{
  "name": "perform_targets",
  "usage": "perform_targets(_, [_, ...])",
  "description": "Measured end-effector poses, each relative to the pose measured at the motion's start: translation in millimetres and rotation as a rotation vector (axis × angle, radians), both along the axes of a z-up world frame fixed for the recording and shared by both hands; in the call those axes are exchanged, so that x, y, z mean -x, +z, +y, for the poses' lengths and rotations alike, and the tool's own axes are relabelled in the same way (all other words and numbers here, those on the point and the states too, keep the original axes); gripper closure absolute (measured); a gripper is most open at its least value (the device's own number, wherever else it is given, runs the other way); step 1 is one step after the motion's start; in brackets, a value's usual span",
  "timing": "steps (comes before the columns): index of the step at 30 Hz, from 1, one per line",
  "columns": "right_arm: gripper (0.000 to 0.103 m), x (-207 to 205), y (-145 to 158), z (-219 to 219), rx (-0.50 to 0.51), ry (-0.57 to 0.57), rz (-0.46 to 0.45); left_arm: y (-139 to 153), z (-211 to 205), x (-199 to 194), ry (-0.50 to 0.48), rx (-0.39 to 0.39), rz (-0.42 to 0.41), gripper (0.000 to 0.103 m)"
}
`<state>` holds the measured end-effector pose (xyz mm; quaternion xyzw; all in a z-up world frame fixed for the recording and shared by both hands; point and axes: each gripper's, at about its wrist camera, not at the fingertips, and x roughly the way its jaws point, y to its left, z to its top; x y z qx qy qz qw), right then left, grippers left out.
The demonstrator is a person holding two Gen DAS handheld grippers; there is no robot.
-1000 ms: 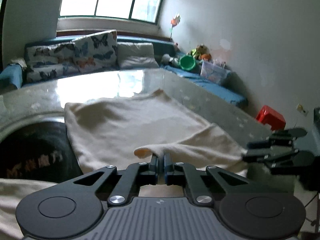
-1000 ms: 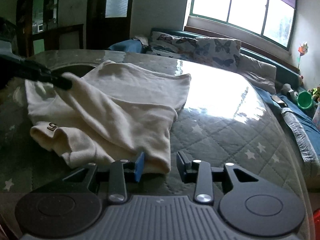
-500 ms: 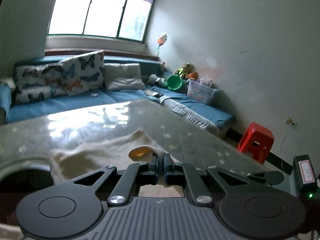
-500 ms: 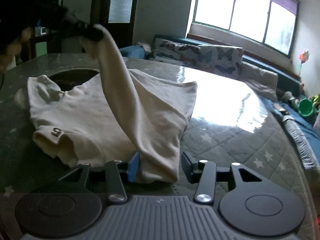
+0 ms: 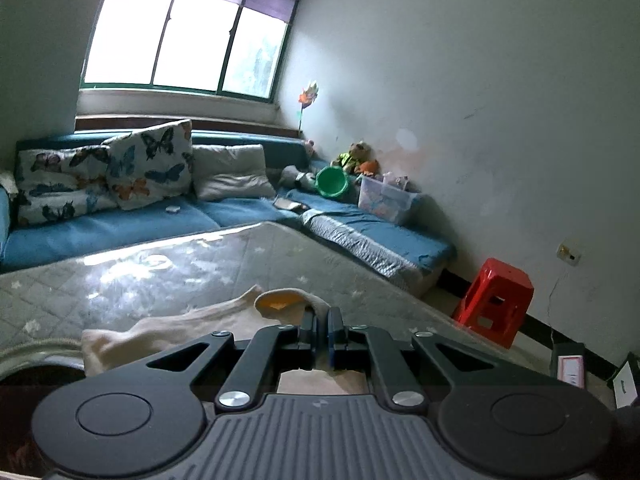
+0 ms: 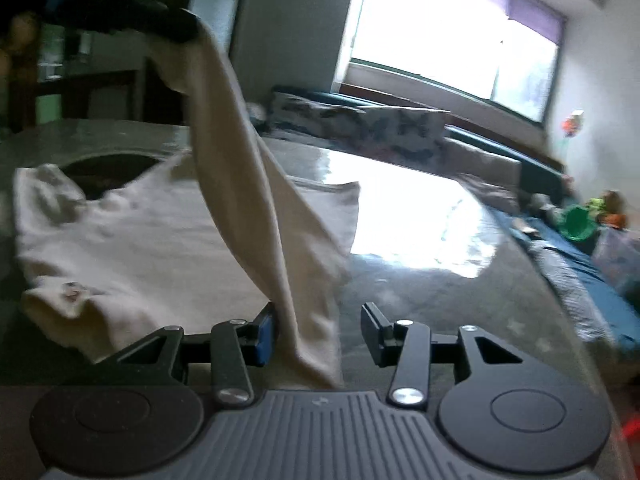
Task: Fold clothes
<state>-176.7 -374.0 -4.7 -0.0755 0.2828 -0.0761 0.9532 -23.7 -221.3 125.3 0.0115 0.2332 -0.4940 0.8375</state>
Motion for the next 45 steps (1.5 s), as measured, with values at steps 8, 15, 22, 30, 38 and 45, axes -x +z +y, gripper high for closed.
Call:
perform_targets(8, [0.054, 14, -8, -20, 0.059, -0.071, 0.022, -28, 16, -5, 0.031, -0.045, 0.054, 0.097])
perform_targets(15, [0.046, 18, -6, -22, 0.088, -0.007, 0.042, -66, 36, 0, 0.038, -0.139, 0.11, 0.095])
perform_targets(22, [0.042, 25, 5, -22, 0.083, 0.094, 0.101, -93, 52, -1, 0.094, -0.235, 0.147, 0.088])
perform_targets(30, [0.065, 22, 44, -30, -0.157, 0.138, 0.039, -89, 60, 2, 0.117, -0.208, 0.125, 0.088])
perform_targets(38, [0.077, -35, 28, -20, -0.212, 0.202, 0.051, -101, 21, 6, 0.04, -0.238, 0.106, 0.088])
perform_targets(45, [0.077, -45, 7, -28, -0.135, 0.124, 0.099, -113, 22, 1, 0.056, -0.256, 0.138, 0.088])
